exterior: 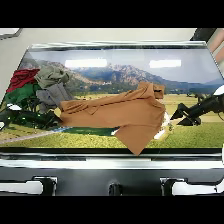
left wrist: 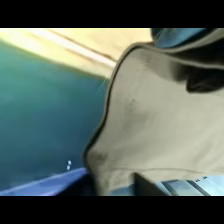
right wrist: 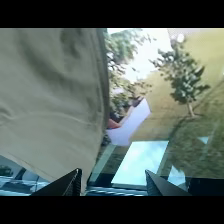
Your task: Fold the shirts.
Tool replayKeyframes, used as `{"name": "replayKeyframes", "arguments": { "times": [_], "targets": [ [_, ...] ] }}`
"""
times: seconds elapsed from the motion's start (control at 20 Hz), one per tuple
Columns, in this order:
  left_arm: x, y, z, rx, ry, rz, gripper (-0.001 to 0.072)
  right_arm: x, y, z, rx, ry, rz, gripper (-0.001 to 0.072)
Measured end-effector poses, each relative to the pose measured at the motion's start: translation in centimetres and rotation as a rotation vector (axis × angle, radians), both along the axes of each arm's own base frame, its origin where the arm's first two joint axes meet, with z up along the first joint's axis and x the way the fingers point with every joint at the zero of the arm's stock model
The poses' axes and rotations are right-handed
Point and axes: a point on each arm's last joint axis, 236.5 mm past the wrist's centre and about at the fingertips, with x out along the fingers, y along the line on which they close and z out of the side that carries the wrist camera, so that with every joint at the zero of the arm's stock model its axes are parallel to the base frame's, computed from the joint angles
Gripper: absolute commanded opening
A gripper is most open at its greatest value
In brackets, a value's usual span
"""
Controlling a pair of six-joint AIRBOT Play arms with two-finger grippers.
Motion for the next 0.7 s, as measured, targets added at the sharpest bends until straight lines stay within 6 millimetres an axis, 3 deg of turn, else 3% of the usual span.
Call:
{"name": "replayKeyframes", "arguments": {
  "times": [0.05, 0.1, 0.3, 0.45, 0.5, 0.55, 0.7],
  "targets": [
    [0.1, -0.1, -0.2, 0.002, -0.001, 0.001, 0.0051, -0.3, 0.1, -0.6, 0.003, 0.009, -0.003, 0.0494],
    [0.3, -0.2, -0.4, 0.002, -0.005, 0.005, 0.0030, -0.6, 0.4, -1.2, 0.009, 0.018, -0.008, 0.0494],
    [0.5, -0.4, -0.4, 0.001, -0.014, 0.007, 0.0030, -1.4, 3.4, -4.2, 0.020, 0.025, 0.040, 0.0494],
    [0.7, -0.2, -0.2, 0.013, -0.027, 0.006, 0.0030, -0.6, 5.4, -6.1, 0.005, -0.013, 0.064, 0.0465],
    [0.7, -0.2, -0.1, 0.017, -0.032, 0.005, 0.0030, -0.4, 6.2, -6.5, 0.010, -0.020, 0.068, 0.0334],
    [0.7, -0.2, 0.0, 0.018, -0.033, 0.003, 0.0030, -0.2, 6.9, -6.9, 0.013, -0.023, 0.071, 0.0053],
    [0.6, -0.4, 0.8, 0.006, -0.037, -0.020, 0.0028, 1.1, 8.0, -7.2, -0.003, -0.060, 0.063, 0.0035]
  ]
}}
